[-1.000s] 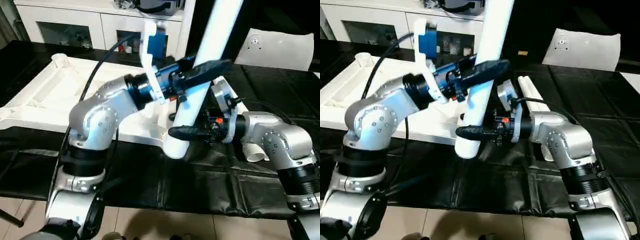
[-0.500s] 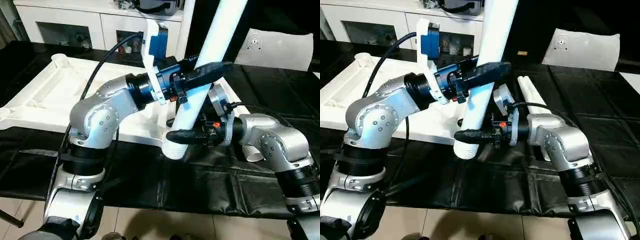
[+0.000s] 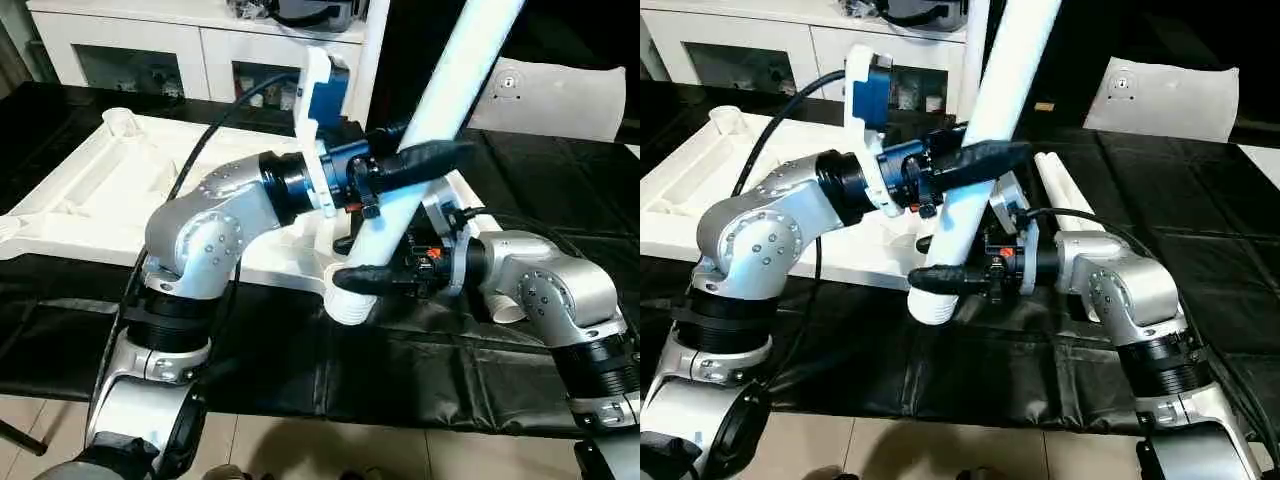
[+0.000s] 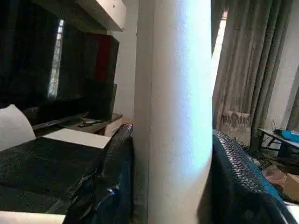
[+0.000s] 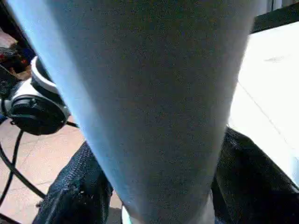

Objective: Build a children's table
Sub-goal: Pick table leg

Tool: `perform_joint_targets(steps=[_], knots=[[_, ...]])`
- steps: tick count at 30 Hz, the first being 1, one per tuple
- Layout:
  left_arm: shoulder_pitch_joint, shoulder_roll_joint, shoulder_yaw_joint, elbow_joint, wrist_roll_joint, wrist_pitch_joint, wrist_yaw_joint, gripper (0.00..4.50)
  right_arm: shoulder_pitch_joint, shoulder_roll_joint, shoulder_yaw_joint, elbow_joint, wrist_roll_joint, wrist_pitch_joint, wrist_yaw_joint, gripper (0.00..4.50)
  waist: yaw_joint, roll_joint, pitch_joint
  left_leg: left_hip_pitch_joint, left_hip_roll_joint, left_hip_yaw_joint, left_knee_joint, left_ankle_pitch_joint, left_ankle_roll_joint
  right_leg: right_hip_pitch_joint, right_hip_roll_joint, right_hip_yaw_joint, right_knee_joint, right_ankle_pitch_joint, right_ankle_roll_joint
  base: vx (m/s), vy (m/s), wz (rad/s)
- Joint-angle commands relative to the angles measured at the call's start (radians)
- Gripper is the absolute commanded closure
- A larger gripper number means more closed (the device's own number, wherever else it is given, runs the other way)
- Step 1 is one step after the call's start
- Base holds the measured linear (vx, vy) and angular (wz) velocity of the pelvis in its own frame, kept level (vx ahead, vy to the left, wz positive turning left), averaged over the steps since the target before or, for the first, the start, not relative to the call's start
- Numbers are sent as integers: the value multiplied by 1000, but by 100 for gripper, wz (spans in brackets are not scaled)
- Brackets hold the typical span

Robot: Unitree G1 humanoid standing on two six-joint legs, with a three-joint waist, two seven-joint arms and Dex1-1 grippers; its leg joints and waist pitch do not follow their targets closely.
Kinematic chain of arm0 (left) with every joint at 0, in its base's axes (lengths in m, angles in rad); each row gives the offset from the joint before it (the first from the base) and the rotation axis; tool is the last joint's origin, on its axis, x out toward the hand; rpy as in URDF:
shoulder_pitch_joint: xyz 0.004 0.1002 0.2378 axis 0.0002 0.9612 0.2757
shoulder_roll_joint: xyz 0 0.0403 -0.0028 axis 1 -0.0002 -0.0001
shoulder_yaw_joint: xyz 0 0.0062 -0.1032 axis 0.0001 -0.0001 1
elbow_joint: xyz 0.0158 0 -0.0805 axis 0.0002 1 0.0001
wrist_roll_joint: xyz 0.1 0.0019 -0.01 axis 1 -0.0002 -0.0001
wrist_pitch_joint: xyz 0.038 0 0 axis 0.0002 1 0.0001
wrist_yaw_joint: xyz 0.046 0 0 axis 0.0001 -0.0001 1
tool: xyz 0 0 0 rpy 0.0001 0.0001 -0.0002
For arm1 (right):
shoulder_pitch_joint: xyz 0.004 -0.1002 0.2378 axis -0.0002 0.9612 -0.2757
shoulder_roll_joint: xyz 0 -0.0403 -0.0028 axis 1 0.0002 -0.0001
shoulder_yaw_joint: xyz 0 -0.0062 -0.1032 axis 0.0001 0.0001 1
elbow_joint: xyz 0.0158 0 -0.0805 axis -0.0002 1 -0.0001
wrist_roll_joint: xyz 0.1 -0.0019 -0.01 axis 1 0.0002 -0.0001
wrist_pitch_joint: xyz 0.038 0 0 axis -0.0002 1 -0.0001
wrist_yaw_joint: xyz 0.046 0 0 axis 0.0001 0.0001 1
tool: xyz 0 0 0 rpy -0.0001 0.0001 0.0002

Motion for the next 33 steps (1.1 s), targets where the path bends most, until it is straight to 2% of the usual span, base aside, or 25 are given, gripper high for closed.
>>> perform_joint_targets(steps=[1, 3, 5, 11, 19, 20, 21, 25, 26, 27, 28, 29, 32, 33], knots=[[-15, 2, -16, -10, 9, 2, -10, 275, 2, -16, -26, -30, 10, -4, 12, 176, 4, -4, -75, 1, 20, 0, -58, -99, 48, 69, -65, 43, -78, -302, -128, 0, 0, 0], [-15, 2, -17, -9, 10, 0, -10, 275, 3, -17, -26, -31, 11, -3, 13, 182, 4, -5, -75, -1, 19, 0, -58, -98, 47, 70, -65, 43, -78, -301, -129, 0, 0, 0], [-16, 4, -18, -7, 11, -1, -12, 275, 2, -15, -26, -29, 11, -4, 13, 215, 4, -3, -74, 0, 19, -1, -59, -100, 45, 70, -65, 42, -79, -308, -127, 0, 0, 0], [-24, 0, -16, 4, 15, -4, -4, 275, 5, -11, -25, -27, 13, -7, 11, 248, 4, -2, -75, 0, 19, -1, -59, -102, 44, 70, -64, 42, -78, -304, -129, 0, 0, 0], [-34, -28, 1, 2, 14, -8, 43, 275, 16, -1, -23, -28, 4, -14, -1, 254, 6, -1, -75, -1, 18, -1, -57, -100, 46, 72, -66, 43, -78, -298, -133, 0, 0, 0], [-34, -29, 1, -4, 10, -5, 42, 219, 17, 1, -23, -28, 3, -16, -4, 254, 6, -2, -75, 0, 19, -1, -58, -103, 46, 70, -65, 42, -79, -304, -132, 0, 0, 0], [-35, -36, 5, -9, -1, 5, 50, 205, 19, 4, -24, -26, 2, -18, -8, 254, 5, -3, -75, -1, 19, -1, -58, -103, 46, 71, -65, 42, -79, -305, -131, 0, 0, 0], [-39, -90, 28, -41, -54, 49, 122, 184, 26, 21, -28, -21, -3, -29, -34, 256, 5, -2, -75, -2, 20, -1, -57, -102, 43, 71, -66, 41, -77, -294, -141, 0, 0, 0], [-42, -109, 40, -38, -66, 62, 155, 161, 28, 26, -29, -20, -4, -32, -40, 257, 6, -2, -75, -2, 19, -1, -56, -103, 45, 72, -66, 41, -79, -294, -143, 0, 0, 0], [-45, -121, 49, -35, -75, 72, 177, 157, 30, 29, -30, -20, -6, -34, -43, 257, 6, -3, -75, -2, 18, 0, -56, -104, 46, 71, -64, 41, -80, -296, -141, 0, 0, 0], [-46, -133, 60, -34, -82, 67, 191, 154, 32, 34, -31, -19, -8, -36, -51, 257, 6, 0, -74, -2, 18, 0, -56, -107, 44, 72, -64, 41, -79, -299, -142, 0, 0, 0], [-49, -150, 78, -32, -94, 58, 211, 146, 35, 39, -33, -19, -9, -36, -61, 257, 6, -4, -74, -3, 16, 0, -55, -110, 47, 72, -64, 40, -83, -311, -135, 0, 0, 0], [-56, -178, 120, -28, -132, 43, 245, 108, 40, 46, -41, -19, -6, -29, -81, 257, 6, -3, -74, -3, 15, 0, -55, -112, 48, 71, -63, 39, -86, -331, -124, 0, 0, 0], [-57, -180, 124, -28, -136, 43, 248, 108, 40, 47, -42, -20, -6, -28, -83, 257, 6, -4, -74, -3, 15, -1, -55, -113, 49, 71, -62, 38, -88, -336, -120, 0, 0, 0]])
